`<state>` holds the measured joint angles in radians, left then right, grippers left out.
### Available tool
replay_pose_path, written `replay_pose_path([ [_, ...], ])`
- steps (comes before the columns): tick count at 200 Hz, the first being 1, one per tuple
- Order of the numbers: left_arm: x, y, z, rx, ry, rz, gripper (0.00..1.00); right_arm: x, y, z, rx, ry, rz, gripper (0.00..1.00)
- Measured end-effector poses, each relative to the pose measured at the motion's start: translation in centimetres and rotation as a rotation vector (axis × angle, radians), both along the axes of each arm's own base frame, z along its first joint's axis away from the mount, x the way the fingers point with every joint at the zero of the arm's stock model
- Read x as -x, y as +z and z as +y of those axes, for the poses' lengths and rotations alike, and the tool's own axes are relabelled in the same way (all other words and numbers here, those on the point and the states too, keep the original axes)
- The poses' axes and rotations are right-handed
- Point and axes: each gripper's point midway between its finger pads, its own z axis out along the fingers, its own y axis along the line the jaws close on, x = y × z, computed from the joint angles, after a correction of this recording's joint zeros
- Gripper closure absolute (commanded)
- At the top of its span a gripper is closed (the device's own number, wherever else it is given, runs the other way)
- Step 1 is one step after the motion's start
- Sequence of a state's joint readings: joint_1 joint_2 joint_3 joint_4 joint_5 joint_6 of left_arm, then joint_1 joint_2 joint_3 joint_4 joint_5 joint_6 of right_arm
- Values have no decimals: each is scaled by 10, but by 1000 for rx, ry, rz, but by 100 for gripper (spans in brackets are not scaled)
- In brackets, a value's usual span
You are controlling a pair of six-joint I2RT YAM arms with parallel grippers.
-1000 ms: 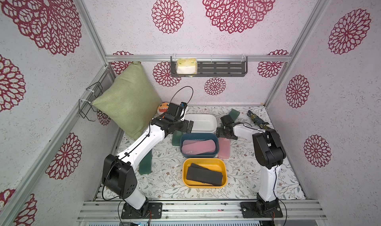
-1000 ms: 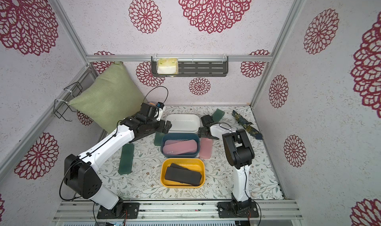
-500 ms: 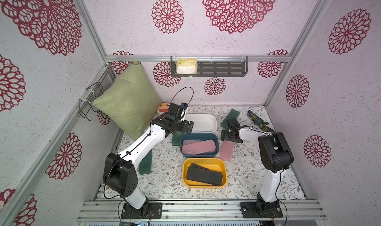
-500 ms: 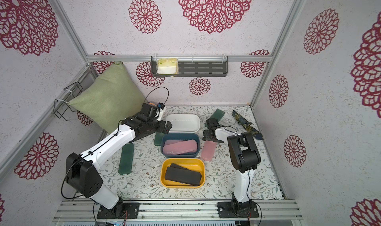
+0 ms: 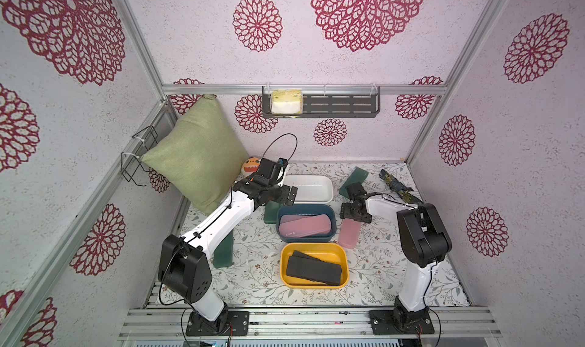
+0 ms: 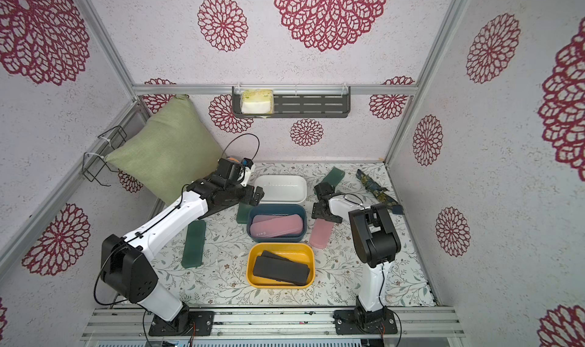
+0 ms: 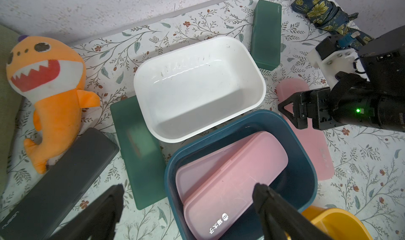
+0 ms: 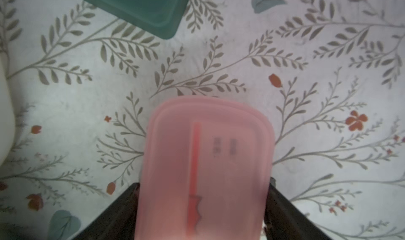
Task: Place the pencil cases by color into the storage box
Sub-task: Pick up the pencil case from the center of the board.
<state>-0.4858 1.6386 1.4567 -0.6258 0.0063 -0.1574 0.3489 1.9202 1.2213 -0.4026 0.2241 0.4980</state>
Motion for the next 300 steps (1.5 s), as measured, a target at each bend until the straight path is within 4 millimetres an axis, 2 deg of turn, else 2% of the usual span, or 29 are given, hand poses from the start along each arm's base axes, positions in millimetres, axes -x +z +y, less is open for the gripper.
replay_pose_path([
  [21,0,0,0,-1,-1,0,1,1,0,1,2,-7,0,37],
  [45,0,0,0,-5,-5,-3,1,0,0,0,4,-10,1,44],
  [85,0,0,0,-5,-4,-3,1,0,1,0,7,-5,3,49],
  [132,-1,0,1,0,2,-3,1,3,9,-1,31,53,9,50],
  [193,-3,-7,13,46,53,28,1,-2,70,0,69,198,-104,51],
  [239,-4,5,24,113,98,18,1,-11,92,11,94,350,-139,51],
  [273,-5,18,31,161,134,0,1,-17,115,37,53,531,-181,50],
  [300,-6,23,38,198,168,-6,1,-16,144,75,11,753,-256,49],
])
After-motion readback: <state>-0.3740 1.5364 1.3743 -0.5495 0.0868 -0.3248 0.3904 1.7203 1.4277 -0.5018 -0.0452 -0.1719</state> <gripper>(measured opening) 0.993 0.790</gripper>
